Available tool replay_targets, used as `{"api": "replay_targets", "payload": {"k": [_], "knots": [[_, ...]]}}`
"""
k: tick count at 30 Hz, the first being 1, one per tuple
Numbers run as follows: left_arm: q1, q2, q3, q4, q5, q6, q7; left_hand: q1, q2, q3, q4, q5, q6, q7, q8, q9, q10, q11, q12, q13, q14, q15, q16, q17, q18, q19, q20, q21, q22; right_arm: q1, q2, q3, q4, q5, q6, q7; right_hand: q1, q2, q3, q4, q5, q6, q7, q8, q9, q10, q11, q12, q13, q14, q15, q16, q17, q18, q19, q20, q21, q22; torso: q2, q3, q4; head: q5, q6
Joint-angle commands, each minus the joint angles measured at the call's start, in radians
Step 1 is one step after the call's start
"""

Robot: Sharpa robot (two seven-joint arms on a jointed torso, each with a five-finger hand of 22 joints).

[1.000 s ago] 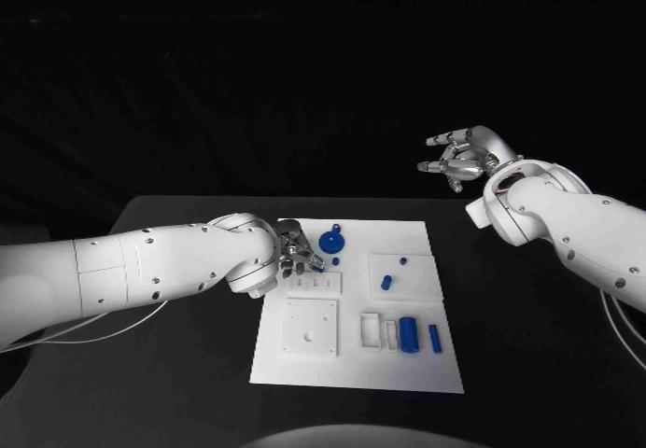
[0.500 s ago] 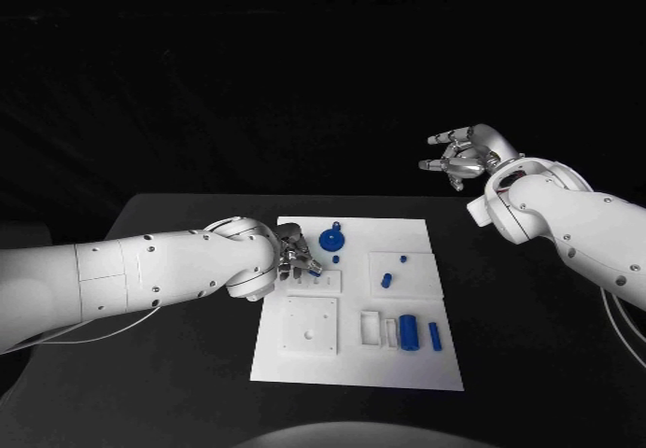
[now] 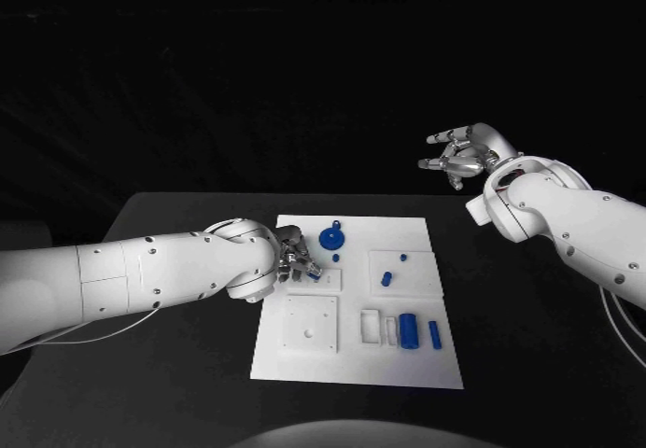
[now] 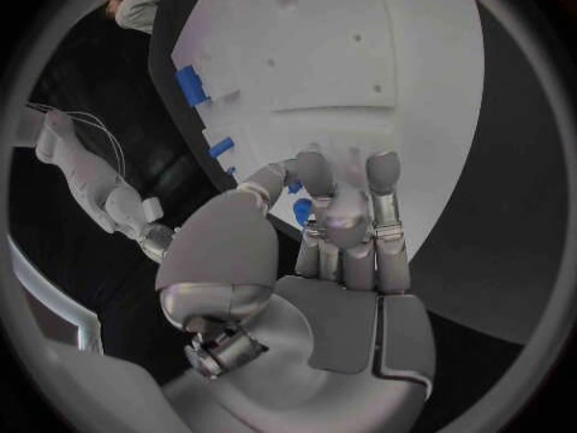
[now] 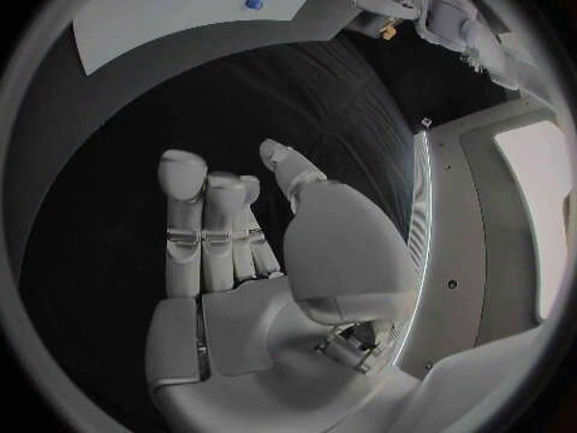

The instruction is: Assemble the parts on the task board

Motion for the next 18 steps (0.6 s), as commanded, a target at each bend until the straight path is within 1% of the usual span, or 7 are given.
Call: {"api": "replay_targets", "payload": {"k": [1,4,18], "knots": [[-0.002,0.002,0.0,0.002,-0.005,0.027,-0.006,0.0,0.007,0.072,-0.065,0.003,0.114,-0.09,0.002,0.002,0.043,-0.001,0.004,-0.002,0.007,0.001,-0.001,0.0,0.009,-0.002,0.007,-0.005,0.001,0.0,0.001,0.001,0.0,0.0,0.015,-0.001,-0.009,-0.002,-0.002,-0.003,0.002,0.003,0.003,0.001,0.002,-0.004,-0.001,-0.005,0.0,0.003,0.001,-0.006,0.0,0.018,0.05,0.002,-0.003,0.0,0.0,0.0001,0.0003,0.0,-0.002],[-0.003,0.003,0.0,0.001,-0.007,0.03,-0.007,0.0,0.007,0.072,-0.065,0.003,0.114,-0.09,0.002,0.002,0.043,-0.001,0.004,-0.002,0.007,0.001,-0.001,0.0,0.009,-0.002,0.007,-0.005,0.001,0.0,0.001,0.001,0.0,0.0,0.016,-0.001,-0.009,-0.002,-0.002,-0.003,0.002,0.003,0.003,0.001,0.002,-0.004,-0.001,-0.005,0.0,0.003,0.001,-0.006,0.0,0.018,0.05,0.002,-0.003,0.0,0.0,-0.0002,0.0005,0.0,-0.001],[-0.007,0.005,0.0,-0.003,-0.011,0.042,-0.015,-0.001,0.009,0.072,-0.066,0.002,0.114,-0.09,0.002,0.001,0.043,-0.001,0.005,-0.004,0.007,0.002,-0.001,0.001,0.013,0.0,0.011,-0.011,0.01,0.0,0.004,0.001,-0.002,-0.001,0.017,-0.002,-0.008,-0.001,-0.005,-0.002,0.003,0.001,0.003,0.001,0.002,-0.005,-0.001,-0.005,-0.001,0.003,0.001,-0.006,0.0,0.019,0.05,0.002,-0.004,0.0,0.0,0.0002,0.0003,-0.001,-0.002]]}}
